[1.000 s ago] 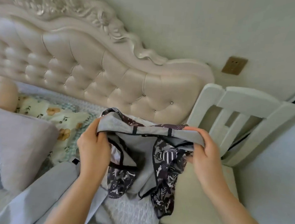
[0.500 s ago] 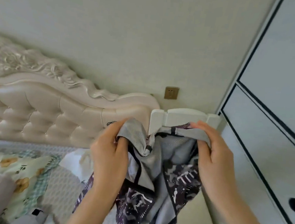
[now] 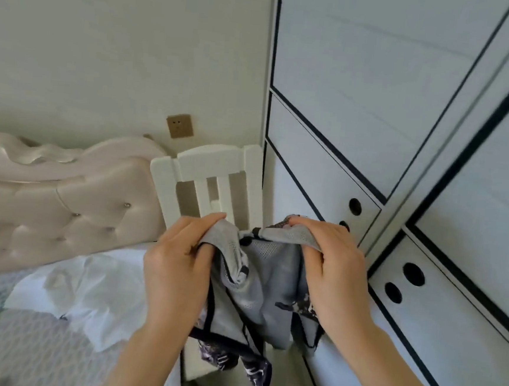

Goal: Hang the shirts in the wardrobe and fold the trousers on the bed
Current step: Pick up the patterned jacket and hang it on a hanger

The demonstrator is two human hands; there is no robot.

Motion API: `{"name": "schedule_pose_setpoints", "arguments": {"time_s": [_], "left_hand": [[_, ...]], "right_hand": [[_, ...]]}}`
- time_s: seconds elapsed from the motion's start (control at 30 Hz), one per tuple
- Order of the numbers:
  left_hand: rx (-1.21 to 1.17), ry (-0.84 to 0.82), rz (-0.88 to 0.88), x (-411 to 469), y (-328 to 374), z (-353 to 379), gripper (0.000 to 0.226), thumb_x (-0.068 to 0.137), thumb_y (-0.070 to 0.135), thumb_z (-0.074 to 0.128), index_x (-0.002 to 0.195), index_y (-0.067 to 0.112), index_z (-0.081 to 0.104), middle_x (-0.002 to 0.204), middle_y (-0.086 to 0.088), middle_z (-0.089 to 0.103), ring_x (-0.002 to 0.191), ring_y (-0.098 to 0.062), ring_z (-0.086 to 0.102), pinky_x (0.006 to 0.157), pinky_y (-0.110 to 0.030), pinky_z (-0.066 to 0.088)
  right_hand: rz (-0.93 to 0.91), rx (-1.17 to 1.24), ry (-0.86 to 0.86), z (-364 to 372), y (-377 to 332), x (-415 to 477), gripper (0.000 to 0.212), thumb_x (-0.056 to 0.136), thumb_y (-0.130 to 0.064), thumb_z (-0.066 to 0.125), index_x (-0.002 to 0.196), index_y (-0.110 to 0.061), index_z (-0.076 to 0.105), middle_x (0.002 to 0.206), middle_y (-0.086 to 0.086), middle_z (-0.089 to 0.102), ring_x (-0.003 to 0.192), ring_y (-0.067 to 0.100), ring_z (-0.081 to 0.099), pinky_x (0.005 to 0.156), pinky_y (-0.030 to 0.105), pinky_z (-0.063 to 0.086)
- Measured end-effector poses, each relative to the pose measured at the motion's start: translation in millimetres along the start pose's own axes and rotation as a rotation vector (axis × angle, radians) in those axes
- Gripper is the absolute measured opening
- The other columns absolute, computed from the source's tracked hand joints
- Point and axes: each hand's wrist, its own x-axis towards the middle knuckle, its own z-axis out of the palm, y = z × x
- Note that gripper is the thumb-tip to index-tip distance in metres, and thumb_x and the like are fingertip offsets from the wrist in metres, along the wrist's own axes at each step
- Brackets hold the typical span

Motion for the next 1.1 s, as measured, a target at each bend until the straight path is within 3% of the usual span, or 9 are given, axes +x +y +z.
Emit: {"name": "schedule_pose_setpoints", "arguments": {"time_s": [0.13,0.23,0.4,0.53,0.7,0.87,1.1], "left_hand": [[-0.093,-0.088,-0.079,-39.7,26.5,31.0,0.037,0.082,0.012,0.052,0.099,0.040,0.070,0.088,0.026,0.067,0.087,0.012,0.059,0.074,-0.001,0.039],[-0.154,-0.178,-0.100,-72.9,42.8,56.2,0.034,0.083,0.014,0.055,0.098,0.039,0.071,0.097,0.027,0.067,0.091,0.008,0.062,0.077,-0.003,0.041],[-0.194,-0.331,-0.082,-110.5,65.0,95.8,0.037,0.091,0.008,0.061,0.099,0.043,0.069,0.095,0.027,0.067,0.089,0.009,0.061,0.075,-0.003,0.041],[-0.173,-0.480,0.042,-131.1,84.9,120.7,0.029,0.090,0.015,0.057,0.101,0.038,0.070,0.089,0.031,0.061,0.087,0.017,0.056,0.076,0.001,0.037],[-0.273,-0.745,0.063,-152.6,100.5,153.4,0.030,0.085,0.022,0.055,0.096,0.046,0.069,0.093,0.028,0.066,0.085,0.008,0.060,0.073,-0.003,0.042],[-0.325,-1.002,0.193,-172.0,121.2,176.4,0.033,0.080,0.036,0.044,0.103,0.046,0.064,0.098,0.030,0.064,0.089,0.006,0.061,0.078,-0.007,0.045],[-0.395,-1.176,0.268,-203.9,145.2,184.8,0.025,0.083,0.023,0.058,0.098,0.040,0.069,0.090,0.023,0.070,0.086,-0.003,0.067,0.082,-0.031,0.055]], "right_hand": [[0.078,-0.003,0.036,-38.2,20.4,-40.6,0.020,0.093,-0.005,0.058,0.108,-0.010,0.071,0.099,-0.001,0.070,0.095,0.021,0.065,0.081,0.043,0.054],[0.140,-0.045,0.052,-66.3,33.8,-74.3,0.020,0.091,-0.003,0.061,0.109,-0.009,0.070,0.098,0.001,0.070,0.092,0.021,0.065,0.079,0.042,0.055],[0.246,-0.102,0.098,-114.3,52.3,-120.1,0.017,0.092,-0.010,0.059,0.105,-0.008,0.069,0.096,0.001,0.065,0.085,0.016,0.063,0.075,0.029,0.053],[0.424,-0.134,0.146,-143.7,60.7,-162.3,0.018,0.093,-0.014,0.057,0.105,-0.011,0.069,0.097,-0.002,0.062,0.083,0.012,0.061,0.073,0.029,0.053],[0.572,-0.250,0.290,-166.5,57.6,-201.2,0.026,0.090,-0.024,0.052,0.099,-0.010,0.071,0.093,-0.003,0.064,0.083,0.006,0.057,0.077,0.010,0.043],[0.714,-0.377,0.452,-175.0,46.9,-239.5,0.011,0.086,-0.007,0.065,0.095,-0.010,0.071,0.089,-0.002,0.065,0.080,0.013,0.060,0.072,0.027,0.049],[0.849,-0.495,0.608,-190.3,25.8,-290.2,0.016,0.082,-0.001,0.068,0.094,-0.012,0.071,0.090,-0.004,0.067,0.083,0.015,0.062,0.074,0.036,0.051]]}}
